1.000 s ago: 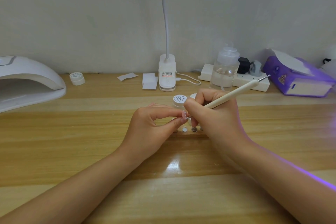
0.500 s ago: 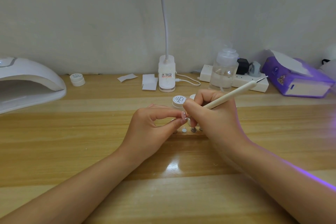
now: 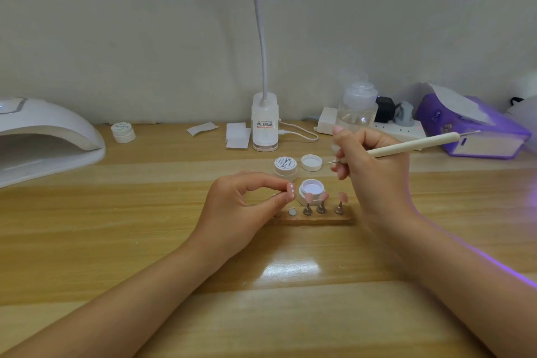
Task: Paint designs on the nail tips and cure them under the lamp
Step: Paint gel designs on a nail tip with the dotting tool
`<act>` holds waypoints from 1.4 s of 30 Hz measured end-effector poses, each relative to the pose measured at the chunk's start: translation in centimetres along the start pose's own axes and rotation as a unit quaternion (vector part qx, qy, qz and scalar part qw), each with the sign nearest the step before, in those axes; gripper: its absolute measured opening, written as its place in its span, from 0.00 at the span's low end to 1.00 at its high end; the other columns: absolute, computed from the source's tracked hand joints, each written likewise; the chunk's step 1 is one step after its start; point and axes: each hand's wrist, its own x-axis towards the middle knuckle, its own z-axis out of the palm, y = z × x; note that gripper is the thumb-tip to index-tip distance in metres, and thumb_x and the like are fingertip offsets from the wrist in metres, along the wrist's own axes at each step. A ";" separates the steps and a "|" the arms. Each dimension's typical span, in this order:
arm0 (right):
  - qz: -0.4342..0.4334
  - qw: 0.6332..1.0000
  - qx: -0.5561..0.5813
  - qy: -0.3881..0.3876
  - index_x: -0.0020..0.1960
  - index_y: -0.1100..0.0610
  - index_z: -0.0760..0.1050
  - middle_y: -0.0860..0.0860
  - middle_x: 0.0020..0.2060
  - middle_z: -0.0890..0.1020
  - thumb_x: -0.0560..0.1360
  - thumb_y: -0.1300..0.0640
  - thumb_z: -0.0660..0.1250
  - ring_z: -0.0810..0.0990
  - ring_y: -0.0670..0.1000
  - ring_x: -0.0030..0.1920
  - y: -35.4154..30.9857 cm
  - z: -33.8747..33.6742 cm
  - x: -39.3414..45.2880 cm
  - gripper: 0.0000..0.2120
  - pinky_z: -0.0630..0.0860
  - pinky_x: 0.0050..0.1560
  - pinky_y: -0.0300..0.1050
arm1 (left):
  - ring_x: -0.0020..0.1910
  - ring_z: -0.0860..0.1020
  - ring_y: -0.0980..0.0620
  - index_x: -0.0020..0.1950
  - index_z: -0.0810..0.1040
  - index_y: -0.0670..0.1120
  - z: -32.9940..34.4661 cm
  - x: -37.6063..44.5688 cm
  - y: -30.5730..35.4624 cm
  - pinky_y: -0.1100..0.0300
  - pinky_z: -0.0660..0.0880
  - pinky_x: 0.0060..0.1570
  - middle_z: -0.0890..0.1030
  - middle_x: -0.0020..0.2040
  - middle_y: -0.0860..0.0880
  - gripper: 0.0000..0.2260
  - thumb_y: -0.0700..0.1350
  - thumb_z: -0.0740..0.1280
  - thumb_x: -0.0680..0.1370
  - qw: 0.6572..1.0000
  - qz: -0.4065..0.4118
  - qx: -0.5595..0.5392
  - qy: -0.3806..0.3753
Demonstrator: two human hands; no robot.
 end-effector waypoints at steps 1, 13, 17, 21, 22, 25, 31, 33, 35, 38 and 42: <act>0.002 1.000 -0.006 0.005 0.29 0.60 0.68 0.45 0.18 0.71 0.74 0.57 0.66 0.69 0.42 0.20 0.2 -0.1 0.1 0.17 0.71 0.24 0.40 | 0.41 0.79 0.63 0.38 0.82 0.53 0.0 0.1 0.1 0.70 0.73 0.45 0.83 0.40 0.59 0.04 0.44 0.73 0.67 1.000 -0.003 0.000 -0.002; -0.007 0.999 -0.016 0.027 0.33 0.73 0.69 0.47 0.16 0.70 0.75 0.58 0.66 0.68 0.41 0.20 1.4 -0.6 0.6 0.20 0.70 0.27 0.32 | 0.43 0.79 0.64 0.36 0.81 0.56 0.3 0.7 -0.4 0.75 0.70 0.44 0.83 0.40 0.59 0.11 0.39 0.73 0.69 0.997 0.005 -0.008 -0.078; -0.005 0.999 -0.017 0.032 0.33 0.74 0.70 0.46 0.16 0.69 0.75 0.58 0.66 0.67 0.41 0.19 1.5 -0.6 0.7 0.20 0.69 0.26 0.33 | 0.42 0.78 0.65 0.35 0.81 0.56 0.4 0.8 -0.6 0.75 0.69 0.45 0.83 0.38 0.60 0.11 0.39 0.73 0.69 0.996 0.001 0.003 -0.092; 0.000 0.999 -0.015 0.036 0.33 0.74 0.70 0.46 0.15 0.69 0.75 0.59 0.66 0.67 0.41 0.19 1.6 -0.7 0.7 0.19 0.69 0.26 0.32 | 0.40 0.78 0.65 0.37 0.80 0.57 0.5 0.8 -0.6 0.75 0.70 0.40 0.82 0.37 0.59 0.13 0.38 0.73 0.68 0.996 -0.021 0.001 -0.087; 0.001 0.999 -0.014 0.037 0.33 0.74 0.70 0.46 0.16 0.69 0.75 0.59 0.66 0.67 0.41 0.19 1.6 -0.8 0.7 0.19 0.69 0.26 0.32 | 0.40 0.78 0.65 0.39 0.81 0.56 0.5 0.7 -0.6 0.75 0.71 0.40 0.82 0.37 0.59 0.13 0.37 0.73 0.68 0.996 -0.026 -0.005 -0.087; 0.004 0.999 -0.011 0.039 0.33 0.73 0.71 0.46 0.16 0.70 0.75 0.59 0.66 0.67 0.41 0.19 1.7 -0.9 0.8 0.19 0.69 0.26 0.32 | 0.41 0.78 0.67 0.47 0.78 0.55 0.7 0.7 -0.6 0.77 0.68 0.43 0.82 0.36 0.61 0.14 0.38 0.73 0.68 0.995 -0.029 0.016 -0.091; 0.003 0.999 -0.022 0.028 0.31 0.69 0.71 0.46 0.16 0.69 0.75 0.60 0.65 0.67 0.41 0.19 1.8 -1.1 0.7 0.18 0.69 0.24 0.31 | 0.43 0.77 0.66 0.48 0.76 0.57 0.7 0.6 -0.5 0.79 0.65 0.44 0.82 0.36 0.62 0.16 0.39 0.74 0.68 0.994 -0.009 0.049 -0.094; 0.012 1.000 -0.018 0.021 0.32 0.71 0.71 0.46 0.16 0.69 0.75 0.59 0.65 0.66 0.41 0.18 1.8 -1.1 0.5 0.18 0.68 0.20 0.32 | 0.43 0.77 0.66 0.47 0.75 0.58 0.7 0.6 -0.5 0.79 0.65 0.44 0.82 0.36 0.63 0.16 0.39 0.74 0.68 0.994 0.002 0.060 -0.095; 0.023 1.000 -0.011 0.013 0.32 0.69 0.70 0.46 0.16 0.68 0.75 0.59 0.66 0.66 0.42 0.18 1.9 -1.2 0.4 0.17 0.67 0.18 0.33 | 0.43 0.77 0.66 0.47 0.75 0.58 0.7 0.6 -0.5 0.79 0.65 0.44 0.81 0.36 0.64 0.17 0.39 0.74 0.68 0.993 0.009 0.067 -0.095; 0.028 0.999 -0.017 0.001 0.32 0.68 0.69 0.47 0.17 0.69 0.75 0.58 0.66 0.67 0.43 0.17 2.1 -1.3 0.2 0.18 0.66 0.18 0.36 | 0.42 0.77 0.66 0.47 0.75 0.58 0.7 0.5 -0.5 0.78 0.66 0.44 0.81 0.37 0.63 0.17 0.39 0.74 0.68 0.992 0.015 0.075 -0.096; 0.025 0.999 -0.031 -0.006 0.33 0.70 0.69 0.47 0.17 0.70 0.75 0.58 0.65 0.68 0.43 0.17 2.3 -1.3 0.0 0.18 0.67 0.19 0.39 | 0.41 0.77 0.65 0.47 0.76 0.58 0.7 0.5 -0.7 0.76 0.68 0.42 0.82 0.38 0.60 0.16 0.38 0.73 0.69 0.992 0.021 0.075 -0.098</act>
